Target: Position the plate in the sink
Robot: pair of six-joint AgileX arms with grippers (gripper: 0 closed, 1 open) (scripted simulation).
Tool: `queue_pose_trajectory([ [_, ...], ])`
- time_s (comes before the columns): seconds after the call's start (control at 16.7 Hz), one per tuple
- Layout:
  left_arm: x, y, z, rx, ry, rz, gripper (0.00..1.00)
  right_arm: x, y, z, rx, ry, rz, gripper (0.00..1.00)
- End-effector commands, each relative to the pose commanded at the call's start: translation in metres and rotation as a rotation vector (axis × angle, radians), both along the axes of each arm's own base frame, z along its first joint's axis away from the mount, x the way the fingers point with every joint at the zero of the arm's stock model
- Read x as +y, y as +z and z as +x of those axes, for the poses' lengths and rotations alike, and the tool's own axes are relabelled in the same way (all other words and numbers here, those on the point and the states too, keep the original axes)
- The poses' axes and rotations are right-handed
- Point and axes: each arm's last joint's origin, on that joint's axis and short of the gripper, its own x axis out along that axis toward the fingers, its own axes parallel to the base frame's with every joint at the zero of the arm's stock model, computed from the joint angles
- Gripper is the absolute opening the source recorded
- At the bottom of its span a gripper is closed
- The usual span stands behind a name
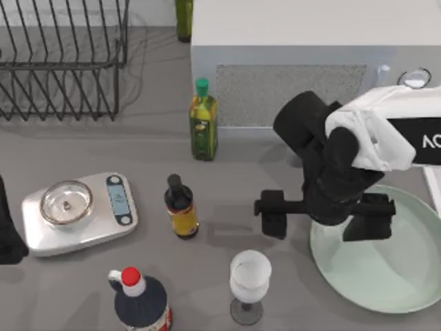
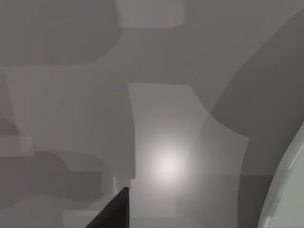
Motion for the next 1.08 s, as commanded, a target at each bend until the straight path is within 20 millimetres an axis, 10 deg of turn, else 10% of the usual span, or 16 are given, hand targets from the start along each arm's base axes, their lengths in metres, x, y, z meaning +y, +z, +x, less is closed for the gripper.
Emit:
queue_pose_trajectory([
  [0.54, 0.0, 0.0, 0.0, 0.0, 0.0, 0.0, 1.0, 0.0, 0.0, 0.0, 0.0, 0.0, 0.0, 0.02],
  [1.02, 0.0, 0.0, 0.0, 0.0, 0.0, 0.0, 1.0, 0.0, 0.0, 0.0, 0.0, 0.0, 0.0, 0.0],
  [1.08, 0.0, 0.0, 0.0, 0.0, 0.0, 0.0, 1.0, -0.005, 0.034, 0.004, -0.096, -0.009, 0.043, 0.0],
])
